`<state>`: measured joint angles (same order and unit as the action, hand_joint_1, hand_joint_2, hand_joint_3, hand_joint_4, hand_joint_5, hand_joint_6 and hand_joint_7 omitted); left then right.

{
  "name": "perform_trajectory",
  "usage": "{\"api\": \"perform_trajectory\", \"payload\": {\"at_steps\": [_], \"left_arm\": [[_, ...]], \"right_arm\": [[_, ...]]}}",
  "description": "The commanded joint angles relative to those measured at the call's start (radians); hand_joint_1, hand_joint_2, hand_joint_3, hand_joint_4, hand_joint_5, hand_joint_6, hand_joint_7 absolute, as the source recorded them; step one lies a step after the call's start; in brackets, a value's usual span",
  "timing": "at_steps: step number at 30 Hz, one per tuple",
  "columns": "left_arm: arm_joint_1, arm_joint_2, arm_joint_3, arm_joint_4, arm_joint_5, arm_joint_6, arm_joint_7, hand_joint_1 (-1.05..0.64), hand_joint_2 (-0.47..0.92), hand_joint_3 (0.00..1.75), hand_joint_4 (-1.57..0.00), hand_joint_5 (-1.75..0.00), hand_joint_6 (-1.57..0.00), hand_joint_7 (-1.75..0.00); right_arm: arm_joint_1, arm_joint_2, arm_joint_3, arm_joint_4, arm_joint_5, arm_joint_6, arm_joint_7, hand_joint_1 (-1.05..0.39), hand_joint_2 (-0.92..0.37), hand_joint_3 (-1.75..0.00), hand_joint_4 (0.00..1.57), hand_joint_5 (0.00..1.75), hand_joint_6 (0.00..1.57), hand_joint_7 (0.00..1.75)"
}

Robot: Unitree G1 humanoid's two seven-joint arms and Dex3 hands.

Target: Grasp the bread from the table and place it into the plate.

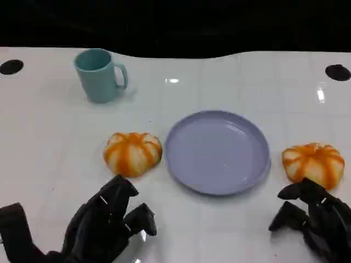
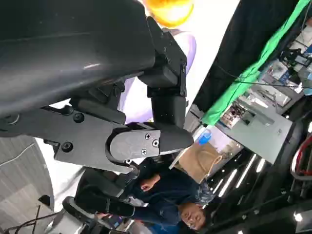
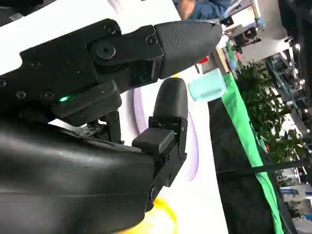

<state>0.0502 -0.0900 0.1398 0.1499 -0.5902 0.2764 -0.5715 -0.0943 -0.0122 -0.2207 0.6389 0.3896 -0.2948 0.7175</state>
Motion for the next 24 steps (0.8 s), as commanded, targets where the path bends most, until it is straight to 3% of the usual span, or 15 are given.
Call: {"api": "perform_trajectory", "payload": {"at_steps": [1,24], "left_arm": [[0.002,0.009,0.009,-0.007,0.001,-0.012,0.012,-0.51,0.92,0.35,-0.76,-1.75,-0.49,-1.75],[-0.002,0.013,-0.002,0.004,0.029,-0.078,-0.003,-0.51,0.92,0.39,-0.73,-1.75,-0.45,-1.75]], "right_arm": [[-0.001,-0.012,-0.008,0.002,0.012,-0.003,0.006,-0.53,-0.92,-0.26,0.64,1.51,0.58,1.19],[-0.003,-0.01,-0.009,0.008,0.008,-0.015,0.003,-0.52,-0.92,-0.28,0.64,1.52,0.56,1.22]]}}
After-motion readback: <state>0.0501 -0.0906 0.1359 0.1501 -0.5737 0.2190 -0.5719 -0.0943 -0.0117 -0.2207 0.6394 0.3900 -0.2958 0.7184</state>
